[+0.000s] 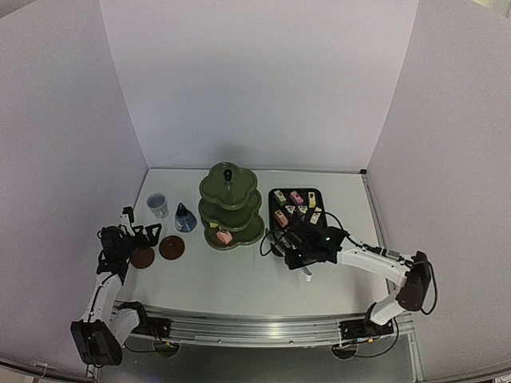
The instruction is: Serve the afternoon tea
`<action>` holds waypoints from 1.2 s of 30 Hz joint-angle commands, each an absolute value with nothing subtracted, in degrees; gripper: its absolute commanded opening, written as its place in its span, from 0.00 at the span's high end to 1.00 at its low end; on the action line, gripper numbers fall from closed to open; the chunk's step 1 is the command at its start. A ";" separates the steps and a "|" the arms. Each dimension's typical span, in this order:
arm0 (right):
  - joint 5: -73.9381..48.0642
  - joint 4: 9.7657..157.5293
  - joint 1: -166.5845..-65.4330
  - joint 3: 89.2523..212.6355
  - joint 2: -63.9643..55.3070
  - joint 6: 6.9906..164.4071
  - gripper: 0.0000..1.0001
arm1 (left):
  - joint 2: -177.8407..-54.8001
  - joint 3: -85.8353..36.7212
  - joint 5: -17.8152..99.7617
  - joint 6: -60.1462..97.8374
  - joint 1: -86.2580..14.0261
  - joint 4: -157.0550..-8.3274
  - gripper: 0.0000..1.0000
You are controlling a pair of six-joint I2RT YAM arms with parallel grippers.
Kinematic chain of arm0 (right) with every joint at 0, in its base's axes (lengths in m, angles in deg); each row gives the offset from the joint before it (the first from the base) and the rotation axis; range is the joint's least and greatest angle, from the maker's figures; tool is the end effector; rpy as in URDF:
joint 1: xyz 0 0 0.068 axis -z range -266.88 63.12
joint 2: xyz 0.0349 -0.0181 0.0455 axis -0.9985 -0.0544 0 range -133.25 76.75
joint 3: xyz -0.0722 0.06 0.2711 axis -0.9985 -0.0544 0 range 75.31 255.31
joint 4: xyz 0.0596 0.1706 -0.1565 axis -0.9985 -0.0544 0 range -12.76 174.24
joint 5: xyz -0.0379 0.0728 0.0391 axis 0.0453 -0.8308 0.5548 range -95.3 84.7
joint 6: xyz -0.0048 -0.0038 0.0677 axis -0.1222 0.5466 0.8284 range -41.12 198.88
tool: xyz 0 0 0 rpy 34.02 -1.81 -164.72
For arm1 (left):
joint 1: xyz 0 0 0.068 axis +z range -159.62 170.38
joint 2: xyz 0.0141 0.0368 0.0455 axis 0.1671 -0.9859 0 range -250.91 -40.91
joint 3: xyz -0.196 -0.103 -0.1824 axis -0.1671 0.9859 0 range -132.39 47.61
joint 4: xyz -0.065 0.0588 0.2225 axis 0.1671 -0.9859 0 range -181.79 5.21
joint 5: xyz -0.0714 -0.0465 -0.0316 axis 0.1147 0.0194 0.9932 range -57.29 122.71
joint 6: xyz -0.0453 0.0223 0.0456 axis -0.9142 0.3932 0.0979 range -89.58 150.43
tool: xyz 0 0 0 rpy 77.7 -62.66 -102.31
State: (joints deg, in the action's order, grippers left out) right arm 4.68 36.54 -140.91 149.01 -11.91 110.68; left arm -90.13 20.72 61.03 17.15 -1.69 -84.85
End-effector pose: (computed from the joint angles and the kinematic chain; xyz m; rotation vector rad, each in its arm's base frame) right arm 0.1845 0.2381 0.2793 -0.4581 2.6241 0.2708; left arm 0.1801 -0.0010 0.2494 -0.0345 1.9506 -0.5448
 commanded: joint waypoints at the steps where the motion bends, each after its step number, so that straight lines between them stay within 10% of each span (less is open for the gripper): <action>1: 8.82 34.49 -136.17 146.80 -4.77 117.54 0.64 | -90.40 18.33 60.97 17.78 -1.84 -84.11 0.00; 36: 7.28 43.02 -127.96 141.02 -17.16 108.35 0.60 | -90.36 18.32 60.43 18.37 -1.86 -84.02 0.00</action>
